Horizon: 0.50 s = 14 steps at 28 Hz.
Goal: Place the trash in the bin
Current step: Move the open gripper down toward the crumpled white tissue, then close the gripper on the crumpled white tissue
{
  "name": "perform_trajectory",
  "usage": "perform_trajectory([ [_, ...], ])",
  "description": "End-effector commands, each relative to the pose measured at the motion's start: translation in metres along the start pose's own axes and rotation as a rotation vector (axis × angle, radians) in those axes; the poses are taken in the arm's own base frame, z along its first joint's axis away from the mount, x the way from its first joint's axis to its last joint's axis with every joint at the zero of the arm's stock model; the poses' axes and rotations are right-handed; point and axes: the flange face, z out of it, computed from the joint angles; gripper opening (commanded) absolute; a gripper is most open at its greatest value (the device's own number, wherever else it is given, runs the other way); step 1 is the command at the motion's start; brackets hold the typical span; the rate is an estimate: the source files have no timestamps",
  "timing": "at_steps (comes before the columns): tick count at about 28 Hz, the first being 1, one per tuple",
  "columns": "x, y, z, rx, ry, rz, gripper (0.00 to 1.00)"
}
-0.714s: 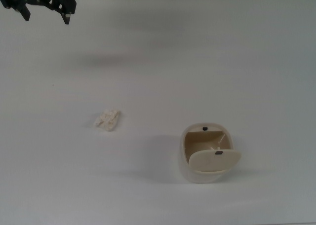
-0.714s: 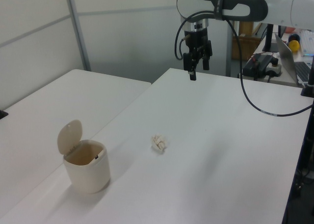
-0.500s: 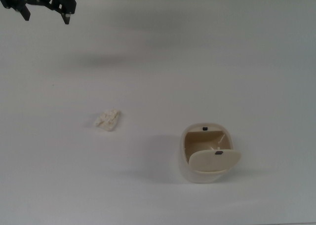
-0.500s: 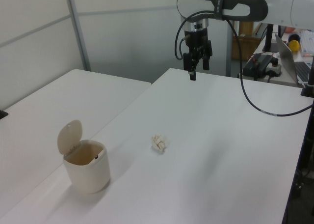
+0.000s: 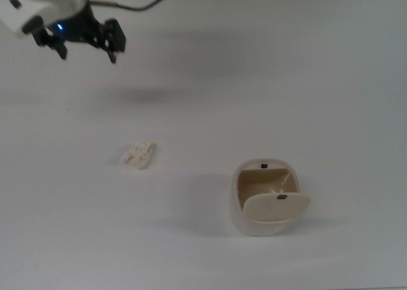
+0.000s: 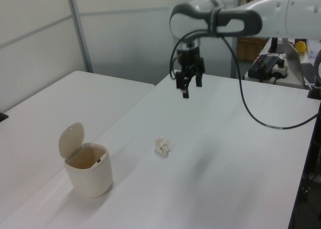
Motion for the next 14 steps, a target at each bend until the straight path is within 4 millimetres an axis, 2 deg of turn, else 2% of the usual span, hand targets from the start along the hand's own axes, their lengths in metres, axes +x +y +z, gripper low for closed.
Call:
perform_trajectory([
  [1,0.021,-0.031,0.046,0.0,0.037,0.089,1.0],
  [2,0.026,-0.035,0.052,-0.003,0.05,0.111,1.0],
  [3,0.035,-0.044,0.066,-0.009,0.063,0.145,1.0],
  [8,0.054,-0.069,0.103,-0.02,0.077,0.205,1.0],
  [14,0.07,-0.087,0.133,-0.019,0.105,0.3,1.0],
])
